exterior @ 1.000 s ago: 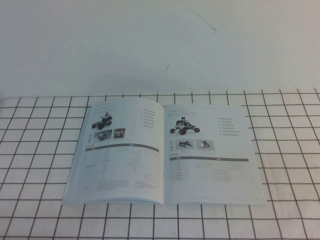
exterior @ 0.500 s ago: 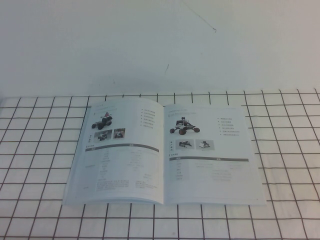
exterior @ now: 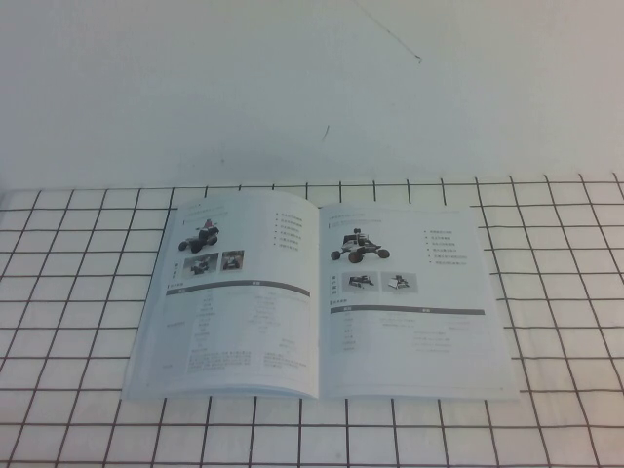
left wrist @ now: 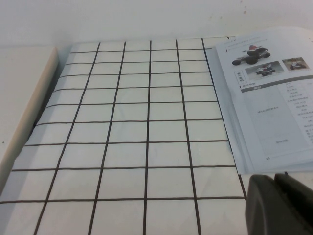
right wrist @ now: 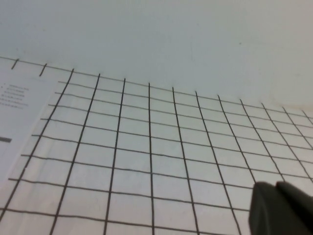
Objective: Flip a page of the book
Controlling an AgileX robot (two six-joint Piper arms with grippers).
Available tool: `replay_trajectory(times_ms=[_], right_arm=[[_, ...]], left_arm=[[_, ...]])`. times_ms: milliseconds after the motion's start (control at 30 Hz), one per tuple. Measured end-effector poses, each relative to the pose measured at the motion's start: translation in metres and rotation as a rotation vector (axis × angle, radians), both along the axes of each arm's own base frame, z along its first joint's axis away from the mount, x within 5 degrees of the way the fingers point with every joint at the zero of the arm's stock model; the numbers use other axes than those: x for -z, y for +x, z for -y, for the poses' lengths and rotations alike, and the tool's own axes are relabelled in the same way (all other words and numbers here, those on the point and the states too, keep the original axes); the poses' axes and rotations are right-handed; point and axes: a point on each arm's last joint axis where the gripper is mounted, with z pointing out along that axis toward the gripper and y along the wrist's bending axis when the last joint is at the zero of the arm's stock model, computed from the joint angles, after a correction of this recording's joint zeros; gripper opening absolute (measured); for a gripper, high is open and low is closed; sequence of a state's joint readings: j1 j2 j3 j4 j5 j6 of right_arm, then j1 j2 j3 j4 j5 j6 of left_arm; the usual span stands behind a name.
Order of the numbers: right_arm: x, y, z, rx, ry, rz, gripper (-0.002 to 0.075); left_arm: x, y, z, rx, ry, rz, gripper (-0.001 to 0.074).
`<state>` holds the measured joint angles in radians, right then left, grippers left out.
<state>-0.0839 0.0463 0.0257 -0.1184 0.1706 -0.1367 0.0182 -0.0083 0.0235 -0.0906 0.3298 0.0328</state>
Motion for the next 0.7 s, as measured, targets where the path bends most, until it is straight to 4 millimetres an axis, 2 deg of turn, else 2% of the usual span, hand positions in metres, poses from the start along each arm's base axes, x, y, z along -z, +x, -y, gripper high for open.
replay_trajectory(times_ms=[267, 700], right_arm=[[0.015, -0.008, 0.001, 0.023, 0.034, -0.142, -0.0002], [0.015, -0.008, 0.000, 0.022, 0.042, -0.145, -0.0002]], left_arm=[[0.000, 0.000, 0.000, 0.000, 0.002, -0.001, -0.0002], [0.000, 0.000, 0.000, -0.001, -0.001, -0.001, -0.0002]])
